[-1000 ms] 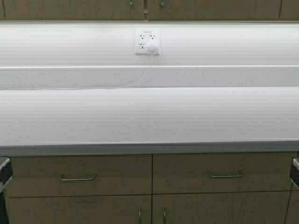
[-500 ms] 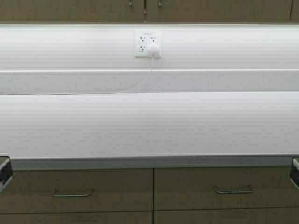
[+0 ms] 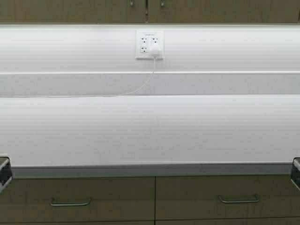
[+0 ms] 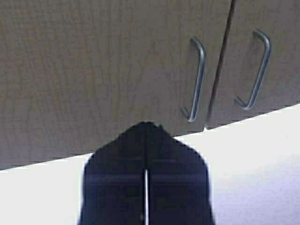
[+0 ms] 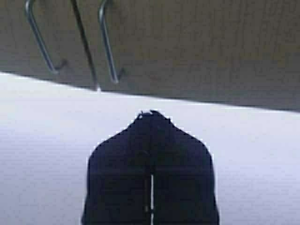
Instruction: Open the cabinet, put the pot inside, then close it
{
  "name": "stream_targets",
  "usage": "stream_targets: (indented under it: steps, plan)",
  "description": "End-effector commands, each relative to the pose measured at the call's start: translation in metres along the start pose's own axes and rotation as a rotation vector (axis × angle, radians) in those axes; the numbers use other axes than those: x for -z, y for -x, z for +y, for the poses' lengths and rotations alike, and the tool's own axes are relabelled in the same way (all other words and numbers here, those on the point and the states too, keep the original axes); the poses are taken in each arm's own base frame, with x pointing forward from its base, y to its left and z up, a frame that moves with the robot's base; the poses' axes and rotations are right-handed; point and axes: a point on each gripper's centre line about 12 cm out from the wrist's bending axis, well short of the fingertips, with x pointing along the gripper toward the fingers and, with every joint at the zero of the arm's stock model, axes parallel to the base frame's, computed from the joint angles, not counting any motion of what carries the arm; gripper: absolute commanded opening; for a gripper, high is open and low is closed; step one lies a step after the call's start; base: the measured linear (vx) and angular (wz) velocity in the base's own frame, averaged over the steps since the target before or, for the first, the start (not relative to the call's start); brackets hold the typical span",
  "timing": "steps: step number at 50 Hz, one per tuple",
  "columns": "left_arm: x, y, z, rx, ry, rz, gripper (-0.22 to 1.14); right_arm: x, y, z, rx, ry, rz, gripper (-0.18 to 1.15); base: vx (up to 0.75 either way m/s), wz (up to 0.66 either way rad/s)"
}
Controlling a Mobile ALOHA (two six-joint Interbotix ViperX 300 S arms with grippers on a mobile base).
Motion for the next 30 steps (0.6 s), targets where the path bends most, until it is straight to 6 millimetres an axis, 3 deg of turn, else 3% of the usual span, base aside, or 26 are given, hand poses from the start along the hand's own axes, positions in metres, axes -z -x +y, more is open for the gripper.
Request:
stream_targets:
  steps: [1,30]
  plan:
    - [-0.0098,0.0053,-0.0007,0.000,-0.001,-0.033,0.03,-0.0085,0.0067,0.0015,-0.009,-0.004,-0.033,0.07,0.03,0.01]
    - [-0.0131,0.0087,-0.0009,0.001,0.001,-0.044,0.03,-0.0014,0.0056,0.0011,-0.007,0.000,-0.016,0.07,0.00,0.00]
